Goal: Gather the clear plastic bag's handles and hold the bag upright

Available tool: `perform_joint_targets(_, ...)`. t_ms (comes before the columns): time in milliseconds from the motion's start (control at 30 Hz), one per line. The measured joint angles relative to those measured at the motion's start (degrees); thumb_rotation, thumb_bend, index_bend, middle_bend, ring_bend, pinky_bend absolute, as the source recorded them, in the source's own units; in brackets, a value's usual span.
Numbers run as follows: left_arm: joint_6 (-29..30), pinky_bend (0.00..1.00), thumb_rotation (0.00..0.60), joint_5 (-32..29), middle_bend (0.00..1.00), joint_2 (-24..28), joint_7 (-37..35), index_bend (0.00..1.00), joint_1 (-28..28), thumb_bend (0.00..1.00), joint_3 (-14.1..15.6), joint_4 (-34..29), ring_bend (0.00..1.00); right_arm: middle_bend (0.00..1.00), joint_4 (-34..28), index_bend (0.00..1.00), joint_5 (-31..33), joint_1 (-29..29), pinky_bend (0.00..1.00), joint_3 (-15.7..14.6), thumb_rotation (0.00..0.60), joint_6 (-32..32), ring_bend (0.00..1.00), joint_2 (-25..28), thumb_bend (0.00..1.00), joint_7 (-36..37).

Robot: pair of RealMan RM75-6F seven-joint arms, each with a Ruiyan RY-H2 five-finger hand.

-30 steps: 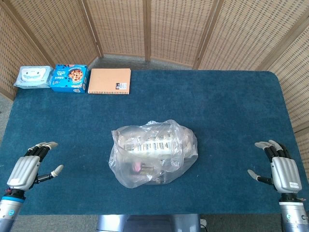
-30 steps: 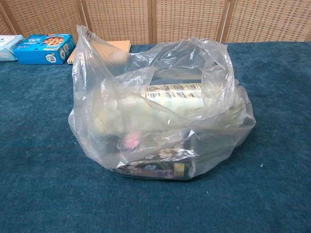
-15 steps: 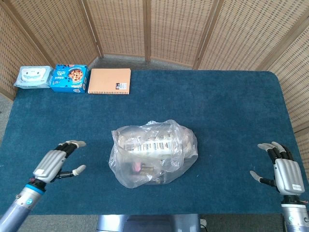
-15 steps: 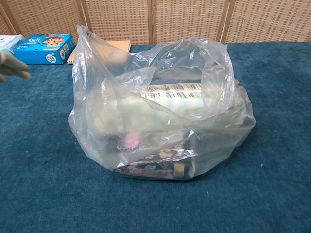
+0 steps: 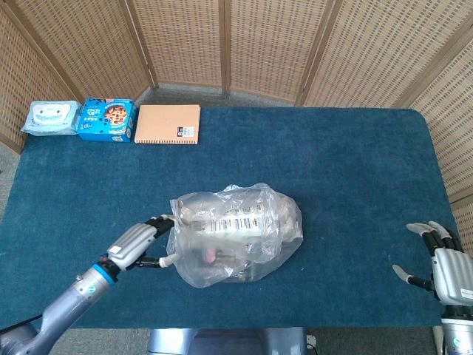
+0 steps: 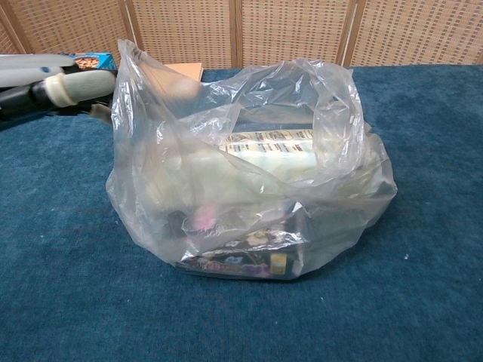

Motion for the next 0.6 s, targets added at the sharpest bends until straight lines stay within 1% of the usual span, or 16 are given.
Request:
perform_joint_targets(100, -1.5, 0.17, 0.0, -1.18, 0.18, -1.42, -0.7, 0.15, -2.02, 0.18, -1.05, -0.06, 0.12, 0.25, 0.61, 0.23, 0.01, -0.42, 0.11, -0.08, 0.546, 0.32, 0.14, 0.11, 0.18, 0.94)
perform_joint_targets(300, -2.18, 0.17, 0.0, -4.73, 0.18, -3.94, -1.0, 0.15, -4.0, 0.18, -2.64, -0.12, 0.12, 0.25, 1.25, 0.23, -0.32, -1.21, 0.11, -0.15, 0.546, 1.22, 0.14, 0.43, 0.18, 2.38)
perform_joint_targets(467, -4.8, 0.17, 0.0, -8.81, 0.18, -6.04, -4.97, 0.15, -6.19, 0.18, -4.12, 0.74, 0.12, 0.25, 1.61, 0.23, -0.42, -1.89, 0.11, -0.25, 0.544, 1.9, 0.14, 0.59, 0.18, 3.29)
perform_joint_targets(600, -6.51, 0.18, 0.0, -11.99, 0.18, -7.83, -9.71, 0.15, -7.59, 0.18, -5.84, 2.34, 0.12, 0.25, 1.74, 0.23, -0.68, -2.33, 0.11, -0.28, 0.545, 2.45, 0.14, 0.81, 0.18, 3.89)
